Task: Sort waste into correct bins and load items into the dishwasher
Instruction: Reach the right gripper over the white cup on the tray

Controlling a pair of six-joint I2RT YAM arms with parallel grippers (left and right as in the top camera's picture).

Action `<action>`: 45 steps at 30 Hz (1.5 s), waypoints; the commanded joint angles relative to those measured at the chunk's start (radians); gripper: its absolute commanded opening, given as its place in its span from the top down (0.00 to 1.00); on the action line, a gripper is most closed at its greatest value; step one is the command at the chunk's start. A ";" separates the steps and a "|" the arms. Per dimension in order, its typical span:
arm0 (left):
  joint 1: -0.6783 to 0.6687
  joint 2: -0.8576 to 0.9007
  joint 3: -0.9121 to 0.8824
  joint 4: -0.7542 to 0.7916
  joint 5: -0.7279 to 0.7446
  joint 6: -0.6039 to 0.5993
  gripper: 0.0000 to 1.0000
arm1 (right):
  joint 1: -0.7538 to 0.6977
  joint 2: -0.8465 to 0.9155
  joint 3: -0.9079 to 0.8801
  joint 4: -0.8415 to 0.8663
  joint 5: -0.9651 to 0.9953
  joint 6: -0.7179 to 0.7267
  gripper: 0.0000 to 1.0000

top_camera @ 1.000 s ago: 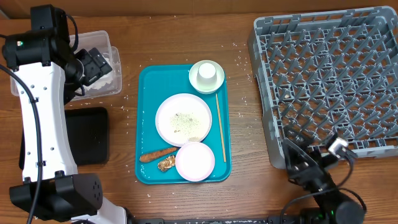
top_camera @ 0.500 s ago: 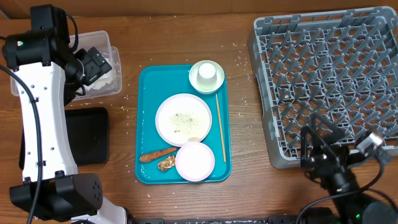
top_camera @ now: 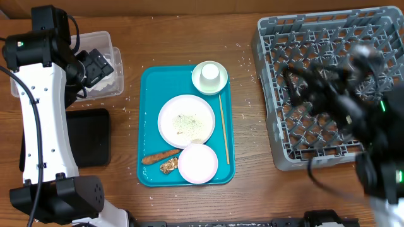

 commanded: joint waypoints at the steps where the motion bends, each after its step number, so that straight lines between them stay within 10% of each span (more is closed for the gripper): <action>1: 0.002 0.004 -0.002 -0.002 -0.010 -0.019 0.00 | 0.089 0.173 0.200 -0.101 0.074 -0.171 0.00; 18: 0.002 0.004 -0.002 -0.002 -0.011 -0.019 0.00 | 0.395 0.658 0.508 -0.328 0.367 -0.175 0.00; 45: 0.002 0.004 -0.002 0.033 -0.020 -0.019 0.00 | 0.433 1.028 0.505 -0.015 0.606 -0.167 0.00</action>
